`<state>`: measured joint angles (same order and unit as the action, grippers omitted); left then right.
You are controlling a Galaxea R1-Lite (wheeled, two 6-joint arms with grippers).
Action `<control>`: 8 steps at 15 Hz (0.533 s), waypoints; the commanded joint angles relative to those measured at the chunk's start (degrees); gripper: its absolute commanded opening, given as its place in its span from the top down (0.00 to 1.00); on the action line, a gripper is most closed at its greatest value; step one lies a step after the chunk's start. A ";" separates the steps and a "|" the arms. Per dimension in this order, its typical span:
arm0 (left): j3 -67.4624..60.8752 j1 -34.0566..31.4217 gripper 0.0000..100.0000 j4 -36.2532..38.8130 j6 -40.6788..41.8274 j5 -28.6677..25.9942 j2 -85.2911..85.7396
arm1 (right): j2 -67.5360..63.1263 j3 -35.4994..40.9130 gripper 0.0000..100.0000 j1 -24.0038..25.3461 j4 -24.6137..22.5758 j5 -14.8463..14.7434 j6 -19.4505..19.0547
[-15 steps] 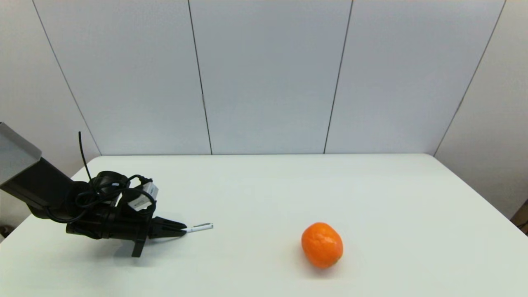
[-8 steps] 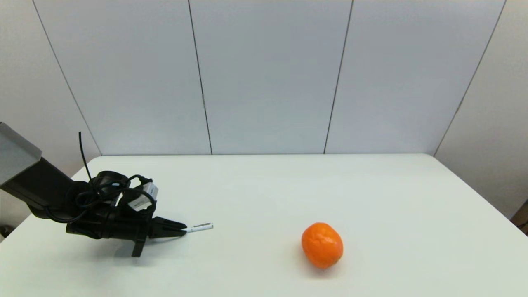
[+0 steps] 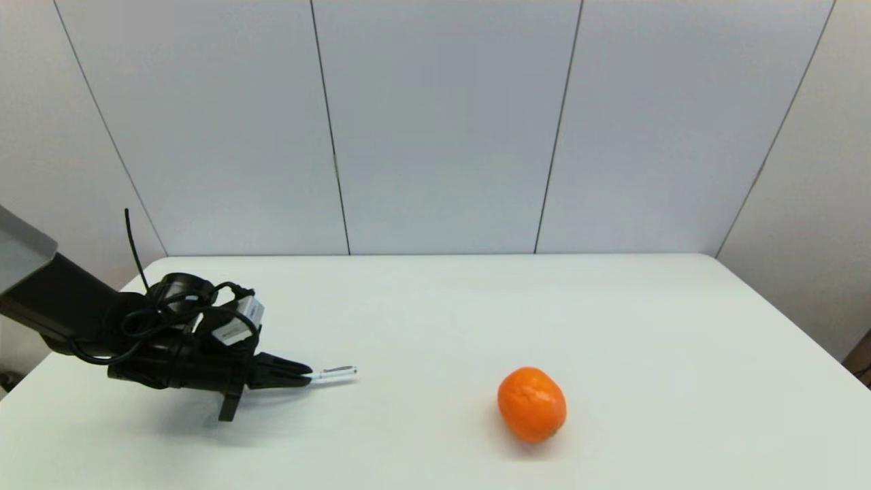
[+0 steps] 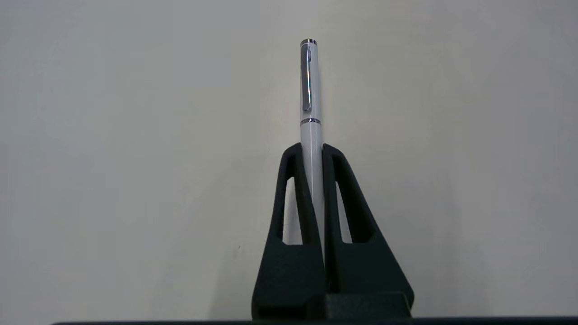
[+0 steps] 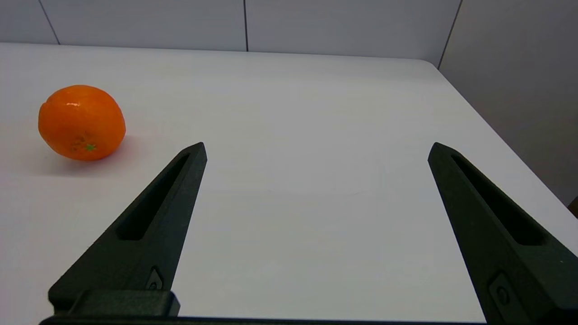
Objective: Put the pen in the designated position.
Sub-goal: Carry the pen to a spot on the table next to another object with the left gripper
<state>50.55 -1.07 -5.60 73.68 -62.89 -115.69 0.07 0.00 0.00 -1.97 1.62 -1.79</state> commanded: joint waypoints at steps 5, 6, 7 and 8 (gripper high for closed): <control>4.90 3.62 1.00 -6.27 0.15 0.05 3.98 | -0.07 0.79 0.00 0.00 -0.05 0.05 -0.05; 7.01 4.68 1.00 -8.12 -0.20 0.14 4.16 | -0.07 0.79 0.00 0.00 -0.05 0.05 -0.05; 8.86 5.47 1.00 -9.35 -0.73 0.31 4.16 | -0.07 0.70 0.00 0.00 -0.05 0.05 -0.05; 10.79 6.70 1.00 -10.05 -1.43 0.58 4.16 | -0.07 0.79 0.00 0.00 -0.05 0.05 -0.05</control>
<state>57.71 3.47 -14.17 72.74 -62.34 -111.99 0.07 0.00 0.00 -1.97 1.62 -1.82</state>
